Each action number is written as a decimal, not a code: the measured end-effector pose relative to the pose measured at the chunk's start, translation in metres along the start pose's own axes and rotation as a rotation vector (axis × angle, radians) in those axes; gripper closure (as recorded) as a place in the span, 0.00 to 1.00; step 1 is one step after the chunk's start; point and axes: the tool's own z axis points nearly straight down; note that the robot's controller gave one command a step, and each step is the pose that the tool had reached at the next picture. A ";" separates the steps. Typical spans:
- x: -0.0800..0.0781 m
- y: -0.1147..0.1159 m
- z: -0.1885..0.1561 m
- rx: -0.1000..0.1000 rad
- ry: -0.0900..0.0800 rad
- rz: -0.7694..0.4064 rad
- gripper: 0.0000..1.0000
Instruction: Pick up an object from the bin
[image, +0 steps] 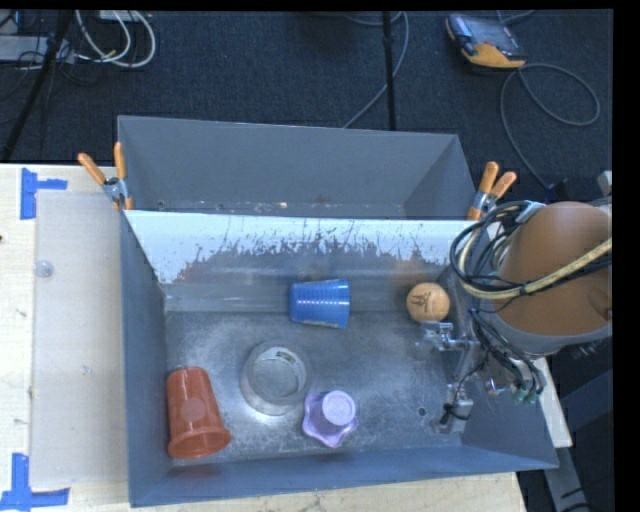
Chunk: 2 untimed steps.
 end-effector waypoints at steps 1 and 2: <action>-0.004 0.006 0.033 0.000 -0.001 0.050 0.00; -0.023 0.047 0.071 0.000 0.003 -0.009 0.00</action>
Offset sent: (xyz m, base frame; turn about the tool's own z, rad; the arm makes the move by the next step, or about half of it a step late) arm 0.0332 0.0676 -0.0879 -0.0508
